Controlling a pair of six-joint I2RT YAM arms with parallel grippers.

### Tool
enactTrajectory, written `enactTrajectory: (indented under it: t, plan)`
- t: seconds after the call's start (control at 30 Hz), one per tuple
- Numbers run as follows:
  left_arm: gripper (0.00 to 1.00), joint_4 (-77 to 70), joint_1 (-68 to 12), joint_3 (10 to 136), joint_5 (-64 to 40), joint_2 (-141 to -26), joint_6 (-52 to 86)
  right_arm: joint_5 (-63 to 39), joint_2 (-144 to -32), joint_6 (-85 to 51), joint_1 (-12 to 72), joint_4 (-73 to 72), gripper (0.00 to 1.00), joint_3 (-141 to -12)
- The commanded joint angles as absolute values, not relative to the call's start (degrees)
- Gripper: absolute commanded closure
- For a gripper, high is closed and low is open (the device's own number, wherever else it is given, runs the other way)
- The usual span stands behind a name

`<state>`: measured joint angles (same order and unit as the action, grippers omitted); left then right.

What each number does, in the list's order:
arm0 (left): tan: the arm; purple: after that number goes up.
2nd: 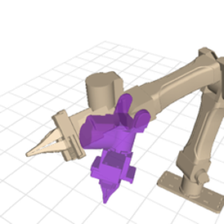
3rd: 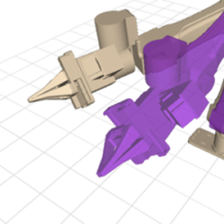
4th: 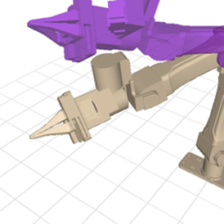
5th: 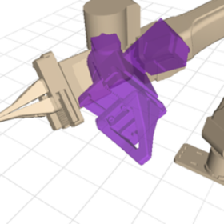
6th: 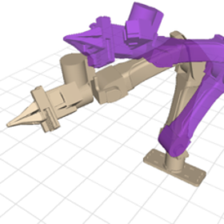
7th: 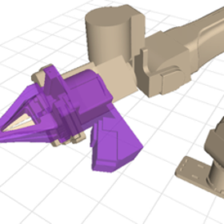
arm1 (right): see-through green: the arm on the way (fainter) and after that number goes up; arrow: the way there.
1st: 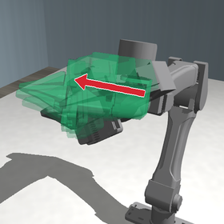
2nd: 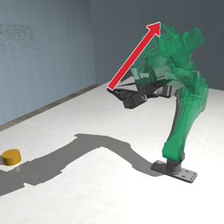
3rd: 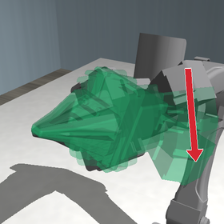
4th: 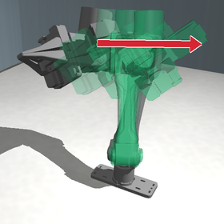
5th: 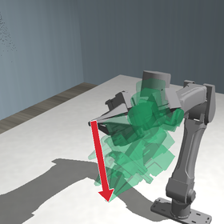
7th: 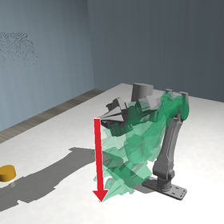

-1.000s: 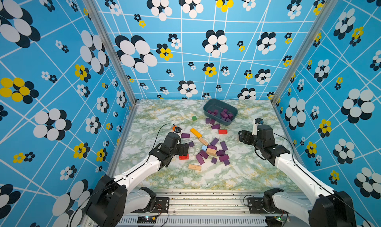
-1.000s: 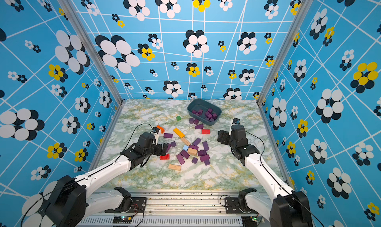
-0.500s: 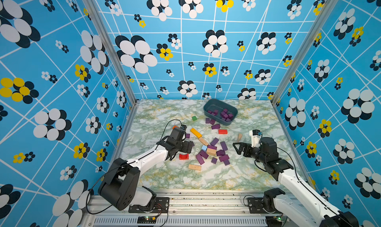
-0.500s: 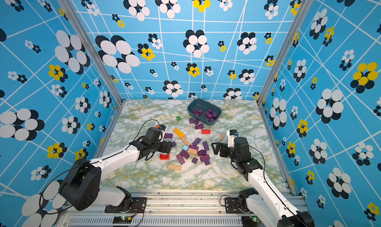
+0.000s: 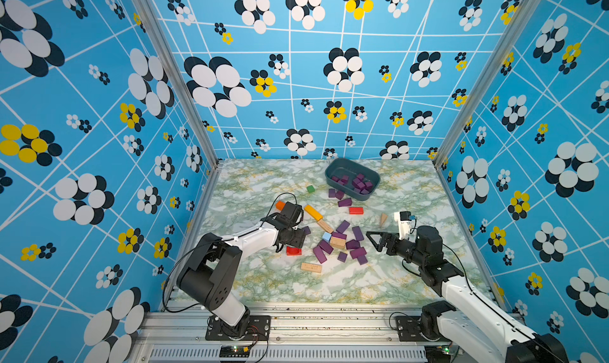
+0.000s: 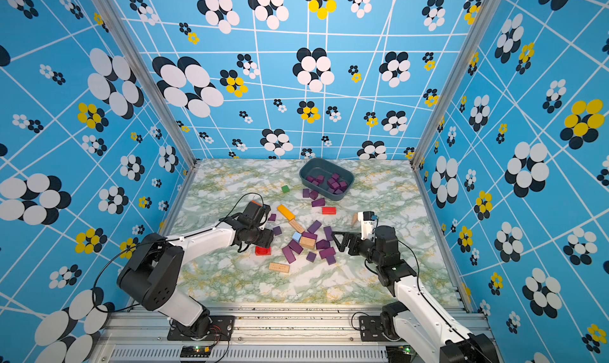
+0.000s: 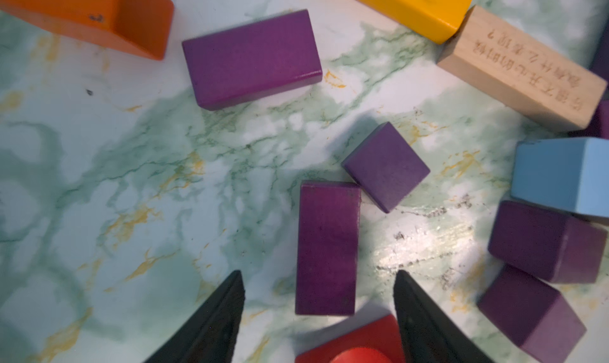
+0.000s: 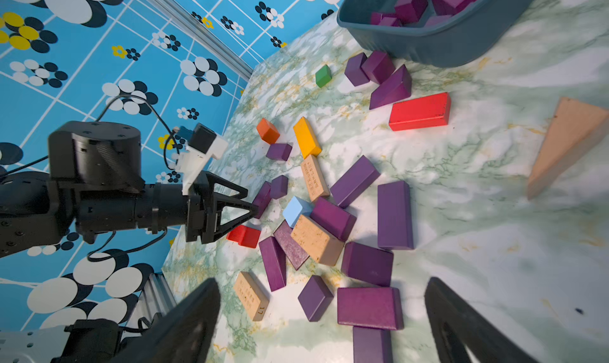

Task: Pick purple bricks into the storage bin
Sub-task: Pick up the building block from the center of the board.

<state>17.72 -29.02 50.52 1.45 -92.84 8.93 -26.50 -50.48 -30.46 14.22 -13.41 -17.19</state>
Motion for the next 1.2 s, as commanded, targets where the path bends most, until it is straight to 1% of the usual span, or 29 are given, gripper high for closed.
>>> enactTrajectory:
  t: [0.0,0.03,0.1,0.13,0.17,0.33,0.4,0.5,0.6,0.7,0.8,1.0,1.17]
  plan:
    - [0.36,20.84,-29.56,54.13,2.18,-95.34,8.04,-26.94,-51.01,-31.55,14.41,-17.19,0.01,-15.31]
    - [0.39,21.38,-29.62,54.83,2.46,-96.13,7.97,-26.96,-51.28,-31.51,14.40,-17.23,0.01,-15.29]
    - [0.41,22.53,-29.75,56.06,3.07,-97.29,7.57,-26.73,-51.79,-31.46,14.39,-17.32,0.01,-15.36]
    - [0.45,22.98,-29.97,56.62,3.30,-97.62,7.22,-26.44,-52.06,-31.46,14.35,-17.37,0.01,-15.37]
    - [0.47,23.26,-30.18,56.98,3.72,-97.85,7.01,-25.94,-52.30,-31.48,14.37,-17.43,0.01,-15.38]
    - [0.50,25.02,-30.75,58.41,4.95,-99.69,6.84,-24.65,-53.63,-31.20,14.37,-16.78,0.01,-15.46]
    - [0.56,25.68,-30.94,59.04,5.27,-100.78,7.06,-24.36,-53.88,-31.11,14.38,-16.53,0.01,-15.63]
    - [0.56,26.57,-31.46,60.09,6.29,-102.15,7.12,-23.87,-53.91,-30.79,14.41,-16.26,0.01,-15.64]
    - [0.70,27.27,-31.81,61.12,7.52,-103.28,7.29,-23.08,-53.64,-30.26,14.35,-15.48,0.01,-15.64]
    - [0.79,26.17,-32.45,60.91,8.25,-102.26,6.62,-22.71,-53.54,-30.08,14.38,-15.29,0.01,-15.60]
    - [0.82,26.57,-33.20,62.05,8.98,-100.38,6.45,-22.60,-53.60,-30.18,14.40,-15.45,0.01,-15.60]
    - [0.82,27.60,-36.75,68.91,9.41,-97.02,5.44,-22.77,-53.83,-31.71,14.40,-17.39,0.01,-14.94]
    - [0.82,21.97,-39.47,75.12,6.96,-96.83,4.85,-21.14,-54.75,-33.64,14.41,-18.08,0.01,-14.80]
